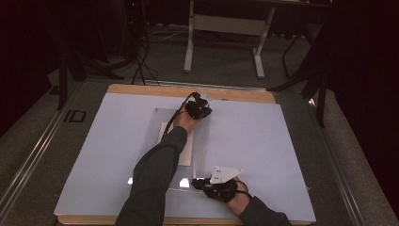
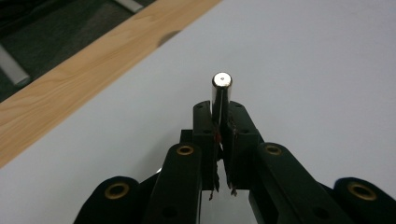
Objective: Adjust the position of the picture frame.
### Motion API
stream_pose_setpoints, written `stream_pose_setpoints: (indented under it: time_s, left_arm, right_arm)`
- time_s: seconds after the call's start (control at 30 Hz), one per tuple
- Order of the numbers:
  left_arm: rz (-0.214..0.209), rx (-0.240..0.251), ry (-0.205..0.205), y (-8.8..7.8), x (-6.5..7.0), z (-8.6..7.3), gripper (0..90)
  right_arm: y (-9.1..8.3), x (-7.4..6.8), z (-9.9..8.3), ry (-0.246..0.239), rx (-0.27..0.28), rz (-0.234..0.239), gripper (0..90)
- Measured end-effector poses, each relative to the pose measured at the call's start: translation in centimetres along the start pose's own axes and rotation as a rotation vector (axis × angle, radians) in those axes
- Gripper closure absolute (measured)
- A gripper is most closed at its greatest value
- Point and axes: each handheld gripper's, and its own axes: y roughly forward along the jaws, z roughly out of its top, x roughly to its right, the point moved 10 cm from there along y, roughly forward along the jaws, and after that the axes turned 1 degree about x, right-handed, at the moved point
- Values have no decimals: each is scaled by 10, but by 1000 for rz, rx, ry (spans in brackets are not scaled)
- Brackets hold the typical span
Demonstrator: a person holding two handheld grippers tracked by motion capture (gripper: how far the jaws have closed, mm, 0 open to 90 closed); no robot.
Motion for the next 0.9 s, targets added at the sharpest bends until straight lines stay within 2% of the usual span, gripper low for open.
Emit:
stream_pose_setpoints:
  time_s: [0.1,0.13,0.17,0.23,0.27,0.3,0.33,0.37,0.4,0.43,0.47,0.5,0.53,0.57,0.6,0.7,0.73,0.77,0.8,0.83,0.87,0.9]
  left_arm:
    - [23,6,-29,-10,-14,-4,849]
    - [23,6,-29,-10,-14,-4,849]
    - [31,10,-54,-17,-23,-7,851]
    - [43,12,-75,-25,-34,-12,851]
    - [43,12,-75,-25,-34,-12,852]
    - [64,9,-91,-31,-42,-17,851]
    - [64,9,-91,-31,-42,-17,851]
    - [80,2,-106,-39,-50,-23,852]
    - [80,2,-106,-39,-50,-23,851]
    - [94,-4,-118,-47,-59,-29,852]
    - [94,-4,-118,-47,-59,-29,851]
    - [111,-9,-130,-56,-66,-35,852]
    - [111,-9,-130,-56,-66,-35,852]
    - [129,-9,-138,-67,-73,-42,852]
    - [129,-9,-138,-67,-73,-42,853]
    - [130,-8,-157,-83,-81,-52,854]
    - [132,-6,-167,-88,-82,-56,854]
    - [133,-22,-168,-97,-84,-65,855]
    - [133,-22,-168,-97,-84,-65,855]
    - [135,-31,-171,-106,-84,-73,855]
    - [135,-31,-171,-106,-84,-73,855]
    - [124,-49,-166,-114,-84,-81,856]
  right_arm:
    - [-5,5,1,15,11,-12,847]
    - [-5,5,1,15,11,-12,847]
    - [-9,9,2,24,19,-25,844]
    - [-12,12,4,35,29,-35,842]
    - [-14,14,4,44,34,-38,840]
    - [-16,17,5,51,41,-48,839]
    - [-16,17,5,51,41,-48,839]
    - [-21,23,5,77,51,-60,835]
    - [-21,23,5,77,51,-60,835]
    - [-25,29,5,92,59,-81,832]
    - [-25,29,5,92,59,-81,832]
    - [-31,38,5,113,70,-109,830]
    - [-31,38,5,113,70,-109,830]
    - [-37,47,5,135,81,-136,829]
    - [-37,47,5,135,81,-136,829]
    - [-51,67,6,176,109,-198,827]
    - [-51,67,6,176,109,-198,827]
    - [-57,78,6,199,118,-224,826]
    - [-57,78,6,199,118,-224,826]
    - [-62,90,4,219,117,-247,826]
    - [-62,90,4,219,117,-247,826]
    - [-66,102,3,243,117,-261,825]
